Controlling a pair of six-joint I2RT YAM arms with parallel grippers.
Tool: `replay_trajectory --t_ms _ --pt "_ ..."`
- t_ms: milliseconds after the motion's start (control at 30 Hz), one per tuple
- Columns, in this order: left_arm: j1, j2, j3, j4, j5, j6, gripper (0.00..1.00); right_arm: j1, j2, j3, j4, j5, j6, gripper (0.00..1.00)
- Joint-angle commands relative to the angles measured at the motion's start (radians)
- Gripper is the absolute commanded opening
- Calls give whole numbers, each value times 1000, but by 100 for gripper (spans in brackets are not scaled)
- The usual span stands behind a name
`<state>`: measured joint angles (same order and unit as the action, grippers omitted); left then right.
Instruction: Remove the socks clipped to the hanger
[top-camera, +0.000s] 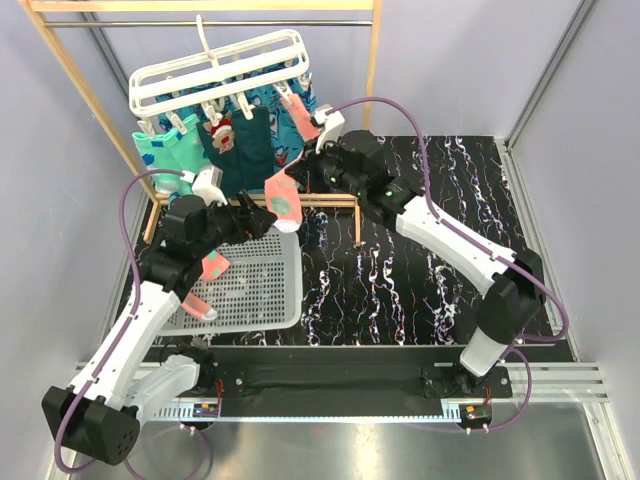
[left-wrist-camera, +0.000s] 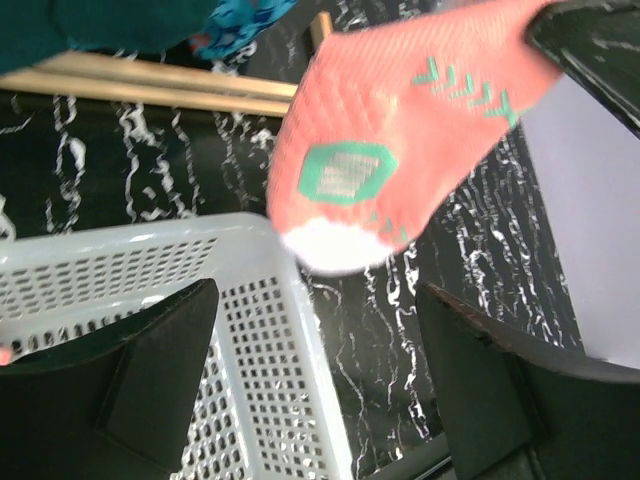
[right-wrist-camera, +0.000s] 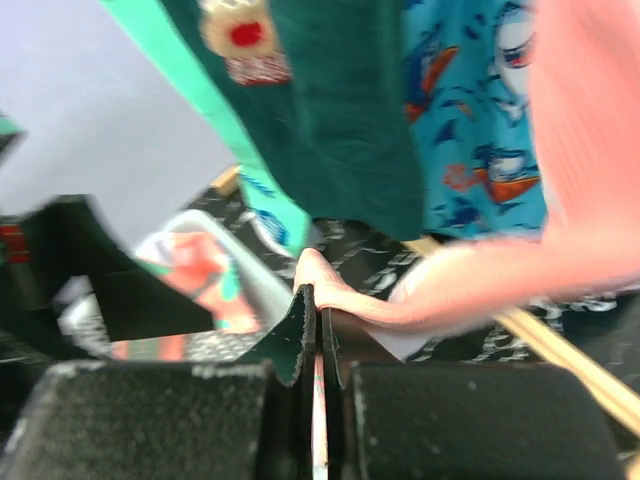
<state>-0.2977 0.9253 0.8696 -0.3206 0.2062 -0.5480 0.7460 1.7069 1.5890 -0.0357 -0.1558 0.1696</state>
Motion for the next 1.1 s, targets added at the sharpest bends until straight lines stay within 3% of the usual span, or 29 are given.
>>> replay_trajectory --t_ms 0,500,900,967,1033,1067 --pt "-23 -16 49 149 47 23 86 6 -52 8 -12 -82 134 0" --pt "-130 72 138 213 -70 117 91 9 -138 -84 111 -149 352 0" --pt "-204 132 124 285 -137 85 84 13 -167 -138 164 -149 436 0" --pt "-207 135 127 291 -155 80 78 15 -168 -142 171 -152 442 0" --pt "-207 136 134 299 -157 83 64 15 -168 -144 169 -154 446 0" --pt "-207 135 137 298 -150 85 42 15 -171 -146 166 -154 446 0"
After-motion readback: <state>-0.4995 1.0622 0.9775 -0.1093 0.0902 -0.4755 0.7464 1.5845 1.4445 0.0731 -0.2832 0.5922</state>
